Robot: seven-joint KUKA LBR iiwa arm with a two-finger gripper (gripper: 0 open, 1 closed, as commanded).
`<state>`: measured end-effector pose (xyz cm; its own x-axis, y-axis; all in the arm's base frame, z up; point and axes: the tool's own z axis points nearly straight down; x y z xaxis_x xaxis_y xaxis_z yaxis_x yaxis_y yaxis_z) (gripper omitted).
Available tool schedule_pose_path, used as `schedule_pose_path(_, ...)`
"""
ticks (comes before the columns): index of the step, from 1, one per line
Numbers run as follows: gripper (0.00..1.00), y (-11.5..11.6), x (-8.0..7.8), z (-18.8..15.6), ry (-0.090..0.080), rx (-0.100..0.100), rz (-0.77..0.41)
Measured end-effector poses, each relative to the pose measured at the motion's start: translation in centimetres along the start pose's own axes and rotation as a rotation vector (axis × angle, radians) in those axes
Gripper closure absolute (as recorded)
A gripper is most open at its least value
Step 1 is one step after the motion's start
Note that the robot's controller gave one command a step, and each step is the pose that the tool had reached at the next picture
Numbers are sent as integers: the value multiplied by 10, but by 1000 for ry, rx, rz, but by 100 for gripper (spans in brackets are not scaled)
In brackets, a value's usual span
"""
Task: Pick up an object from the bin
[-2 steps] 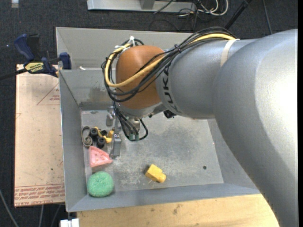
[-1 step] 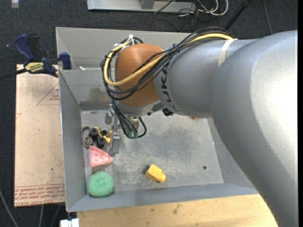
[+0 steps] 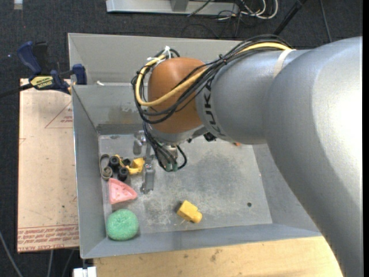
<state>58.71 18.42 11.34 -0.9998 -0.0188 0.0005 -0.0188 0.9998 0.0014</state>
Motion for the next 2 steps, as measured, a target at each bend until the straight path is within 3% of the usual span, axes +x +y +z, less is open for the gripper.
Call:
schedule_pose_path(1,0,15,-34,14,-6,3,-5)
schedule_pose_path(2,0,32,-23,31,-4,-3,26)
